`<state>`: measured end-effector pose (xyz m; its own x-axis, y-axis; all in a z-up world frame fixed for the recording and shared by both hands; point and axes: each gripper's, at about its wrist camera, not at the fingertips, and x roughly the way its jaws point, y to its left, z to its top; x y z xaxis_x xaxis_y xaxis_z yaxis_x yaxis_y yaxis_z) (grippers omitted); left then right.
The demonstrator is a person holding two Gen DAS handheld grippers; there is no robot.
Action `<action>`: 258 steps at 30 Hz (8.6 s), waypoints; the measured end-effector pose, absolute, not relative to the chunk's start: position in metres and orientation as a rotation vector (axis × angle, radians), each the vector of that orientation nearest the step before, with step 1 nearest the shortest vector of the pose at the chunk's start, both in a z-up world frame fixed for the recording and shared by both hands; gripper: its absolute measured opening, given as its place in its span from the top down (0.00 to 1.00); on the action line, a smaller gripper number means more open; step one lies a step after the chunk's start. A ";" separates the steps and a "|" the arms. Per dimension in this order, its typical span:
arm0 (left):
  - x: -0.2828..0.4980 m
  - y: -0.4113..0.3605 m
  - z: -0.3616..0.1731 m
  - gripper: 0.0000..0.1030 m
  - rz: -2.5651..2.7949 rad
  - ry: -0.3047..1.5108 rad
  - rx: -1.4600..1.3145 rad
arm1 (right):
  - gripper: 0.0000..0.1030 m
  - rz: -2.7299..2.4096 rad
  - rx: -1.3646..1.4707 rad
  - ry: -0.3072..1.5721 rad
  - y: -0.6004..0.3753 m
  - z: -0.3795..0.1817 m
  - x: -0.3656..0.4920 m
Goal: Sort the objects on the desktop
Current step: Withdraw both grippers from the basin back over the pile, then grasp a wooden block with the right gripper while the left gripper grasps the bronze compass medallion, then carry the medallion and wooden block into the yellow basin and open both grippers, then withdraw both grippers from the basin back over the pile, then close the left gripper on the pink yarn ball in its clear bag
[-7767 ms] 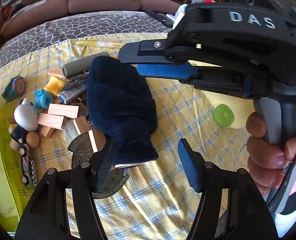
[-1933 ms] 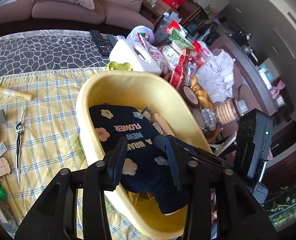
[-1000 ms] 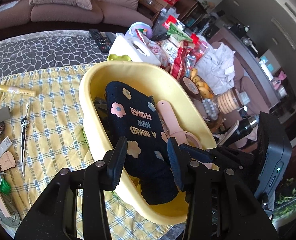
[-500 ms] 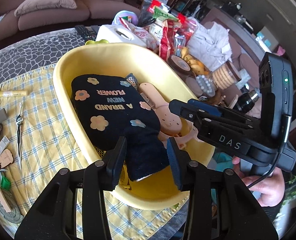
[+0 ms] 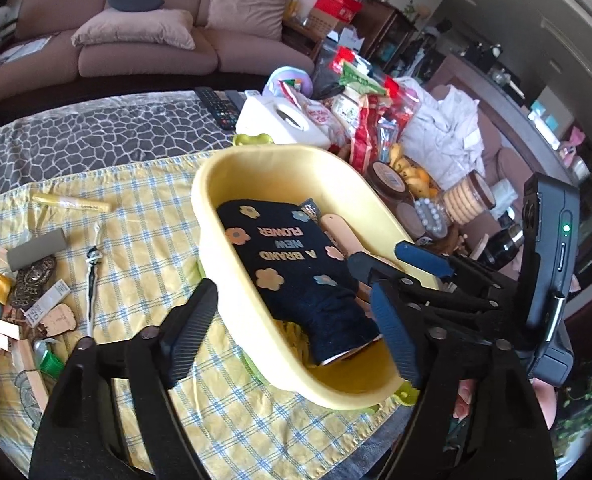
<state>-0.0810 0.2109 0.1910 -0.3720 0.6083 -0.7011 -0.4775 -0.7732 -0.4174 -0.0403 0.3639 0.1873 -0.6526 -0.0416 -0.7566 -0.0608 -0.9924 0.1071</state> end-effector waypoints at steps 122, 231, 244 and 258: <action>-0.085 0.028 0.066 0.34 2.425 0.001 -1.475 | 0.84 3.043 -1.197 0.327 0.257 0.203 -0.084; -0.095 -0.003 0.111 0.00 2.642 -0.068 -1.401 | 0.01 3.018 -1.335 0.140 0.200 0.176 -0.094; -0.093 -0.042 0.100 0.00 2.671 -0.137 -1.434 | 0.01 3.028 -1.463 -0.021 0.137 0.145 -0.103; -0.095 -0.052 0.087 0.00 2.642 -0.109 -1.456 | 0.01 3.019 -1.537 -0.092 0.105 0.124 -0.110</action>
<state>-0.0954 -0.0524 0.0874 -0.5289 0.1427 -0.8366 -0.0730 -0.9898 -0.1227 -0.1096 0.1047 0.1243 -0.5644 -0.1937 -0.8025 0.2422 -0.9682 0.0634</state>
